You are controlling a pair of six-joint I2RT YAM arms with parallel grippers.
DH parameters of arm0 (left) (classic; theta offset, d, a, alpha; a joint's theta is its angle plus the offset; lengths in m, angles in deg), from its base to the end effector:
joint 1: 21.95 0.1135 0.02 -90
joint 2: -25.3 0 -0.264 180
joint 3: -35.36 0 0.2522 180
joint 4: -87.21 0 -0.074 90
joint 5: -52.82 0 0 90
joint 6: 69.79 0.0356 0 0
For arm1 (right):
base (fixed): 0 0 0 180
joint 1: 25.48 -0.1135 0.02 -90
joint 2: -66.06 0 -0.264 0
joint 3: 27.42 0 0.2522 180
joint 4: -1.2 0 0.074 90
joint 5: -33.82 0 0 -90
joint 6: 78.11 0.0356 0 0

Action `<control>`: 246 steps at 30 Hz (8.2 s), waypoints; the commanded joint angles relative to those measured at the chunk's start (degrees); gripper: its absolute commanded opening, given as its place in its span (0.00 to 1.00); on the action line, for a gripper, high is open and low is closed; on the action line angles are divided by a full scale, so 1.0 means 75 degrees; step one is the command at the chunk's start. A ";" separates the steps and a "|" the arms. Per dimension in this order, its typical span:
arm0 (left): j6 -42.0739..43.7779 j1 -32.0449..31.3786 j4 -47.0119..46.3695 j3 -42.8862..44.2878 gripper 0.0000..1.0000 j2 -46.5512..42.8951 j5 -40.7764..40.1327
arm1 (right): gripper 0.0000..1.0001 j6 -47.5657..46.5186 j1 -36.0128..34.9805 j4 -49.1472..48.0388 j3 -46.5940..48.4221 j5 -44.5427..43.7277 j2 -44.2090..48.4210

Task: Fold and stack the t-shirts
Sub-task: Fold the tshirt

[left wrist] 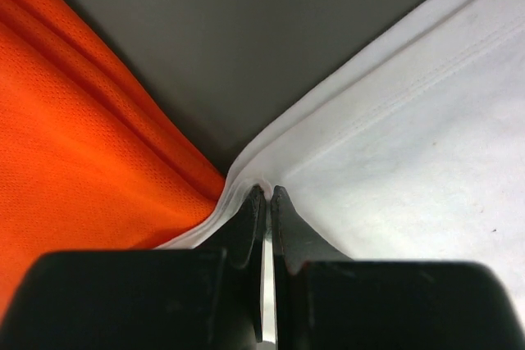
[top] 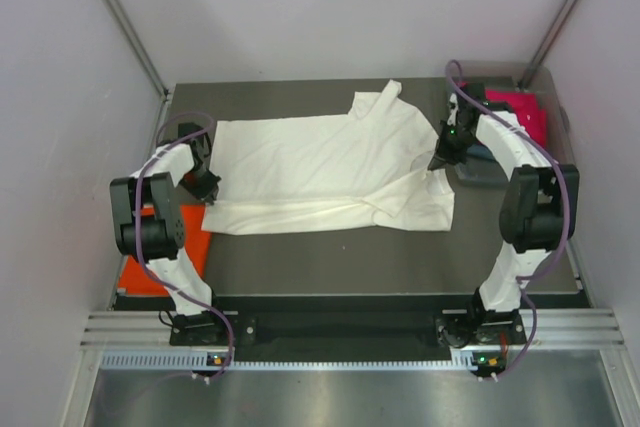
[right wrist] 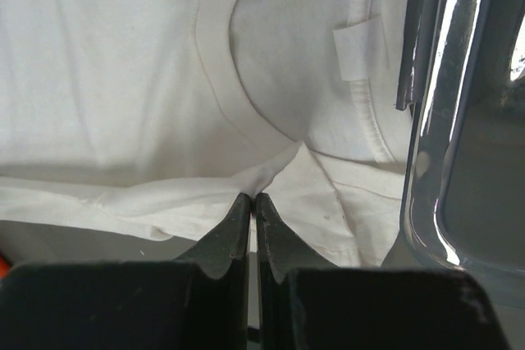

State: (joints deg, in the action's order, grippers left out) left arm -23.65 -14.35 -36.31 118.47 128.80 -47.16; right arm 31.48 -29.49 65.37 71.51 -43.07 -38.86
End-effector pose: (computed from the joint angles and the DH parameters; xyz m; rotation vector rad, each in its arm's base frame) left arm 0.3390 0.0515 0.1761 -1.2707 2.5704 0.1352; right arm 0.3742 0.0343 0.2401 0.3261 2.8018 0.4181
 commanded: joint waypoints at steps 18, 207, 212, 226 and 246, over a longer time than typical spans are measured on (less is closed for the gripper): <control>0.0129 0.0030 0.0890 -0.1271 0.81 -0.4255 -0.0194 | 0.91 0.0023 -0.0016 0.0065 -0.2668 -0.1162 0.3566; 0.2426 0.0066 0.0726 0.0692 0.00 -0.0476 0.1495 | 0.07 0.1008 -0.0661 -0.2246 -0.1594 -0.0129 -0.0062; 0.2262 0.0065 0.0644 0.0610 0.00 -0.0558 0.1076 | 0.00 0.1032 -0.0742 -0.2175 -0.1454 -0.0200 0.0361; 0.1699 0.0065 0.0340 0.0575 0.00 -0.0406 0.0756 | 0.00 0.1149 -0.0836 -0.1870 -0.0352 -0.0106 0.0209; 0.1933 0.0077 -0.0036 0.0867 0.00 0.0156 0.0838 | 0.00 0.0950 -0.0825 -0.1882 -0.0586 -0.0470 0.0607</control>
State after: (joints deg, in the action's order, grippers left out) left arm -10.03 -13.80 -34.14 123.16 128.63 -40.05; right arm 39.40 -35.48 52.30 66.96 -45.26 -38.62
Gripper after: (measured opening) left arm 0.013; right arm 0.013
